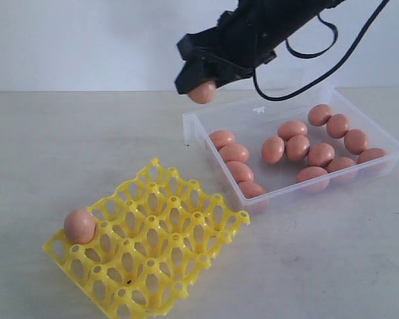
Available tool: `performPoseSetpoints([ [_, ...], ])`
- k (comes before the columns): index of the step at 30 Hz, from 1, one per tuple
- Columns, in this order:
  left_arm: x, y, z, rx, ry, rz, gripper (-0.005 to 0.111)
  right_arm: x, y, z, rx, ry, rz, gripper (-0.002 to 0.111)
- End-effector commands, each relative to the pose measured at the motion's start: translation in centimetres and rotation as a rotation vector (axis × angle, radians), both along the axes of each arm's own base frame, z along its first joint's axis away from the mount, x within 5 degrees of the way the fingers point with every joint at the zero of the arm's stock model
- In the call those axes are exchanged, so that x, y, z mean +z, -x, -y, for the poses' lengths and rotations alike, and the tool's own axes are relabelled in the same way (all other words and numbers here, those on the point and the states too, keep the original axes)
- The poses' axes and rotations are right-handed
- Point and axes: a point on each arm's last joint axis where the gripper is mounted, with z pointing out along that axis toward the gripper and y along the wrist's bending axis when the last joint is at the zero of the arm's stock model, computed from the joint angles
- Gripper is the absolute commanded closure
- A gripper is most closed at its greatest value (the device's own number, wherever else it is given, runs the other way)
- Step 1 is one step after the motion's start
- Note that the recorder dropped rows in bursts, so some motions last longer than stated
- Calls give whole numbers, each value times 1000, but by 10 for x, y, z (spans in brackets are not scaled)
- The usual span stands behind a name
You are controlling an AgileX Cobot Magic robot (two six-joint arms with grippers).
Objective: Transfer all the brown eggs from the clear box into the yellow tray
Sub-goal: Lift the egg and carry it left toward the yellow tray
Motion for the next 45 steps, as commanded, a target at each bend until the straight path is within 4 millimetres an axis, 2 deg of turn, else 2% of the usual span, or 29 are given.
performPoseSetpoints([
  [1,-1,0,0,-7,5,0,103,14,26,-48,155,-53,54,108],
  [5,-1,0,0,-7,5,0,103,11,54,-94,332,49,171,109],
  [9,-1,0,0,-7,5,0,103,5,74,-129,446,308,425,109],
  [12,-1,0,0,-7,5,0,103,2,78,-144,423,490,592,109],
  [16,-1,0,0,-7,5,0,103,4,79,-158,236,553,705,109],
  [18,-1,0,0,-7,5,0,103,10,78,-161,77,476,711,109],
  [21,-1,0,0,-7,5,0,103,20,76,-168,-71,242,682,109],
  [24,-1,0,0,-7,5,0,103,32,77,-180,-92,-47,655,109],
  [28,-1,0,0,-7,5,0,103,47,88,-195,-10,-353,640,109],
  [31,-1,0,0,-7,5,0,103,48,95,-196,17,-517,566,109],
  [33,-1,0,0,-7,5,0,103,40,101,-191,73,-734,471,109],
  [34,-1,0,0,-7,5,0,103,32,102,-181,92,-871,424,109],
  [35,-1,0,0,-7,5,0,103,25,100,-174,84,-916,402,109],
  [36,-1,0,0,-7,5,0,103,7,96,-160,65,-939,372,109],
  [37,-1,0,0,-7,5,0,103,-2,93,-152,47,-928,361,109],
  [39,-1,0,0,-7,5,0,103,-28,80,-131,24,-775,404,109],
  [41,-1,0,0,-7,5,0,103,-56,63,-108,8,-534,440,109],
  [43,-1,0,0,-7,5,0,103,-69,61,-102,124,-423,477,109],
  [45,-1,0,0,-7,5,0,103,-83,64,-105,228,-354,484,109],
])
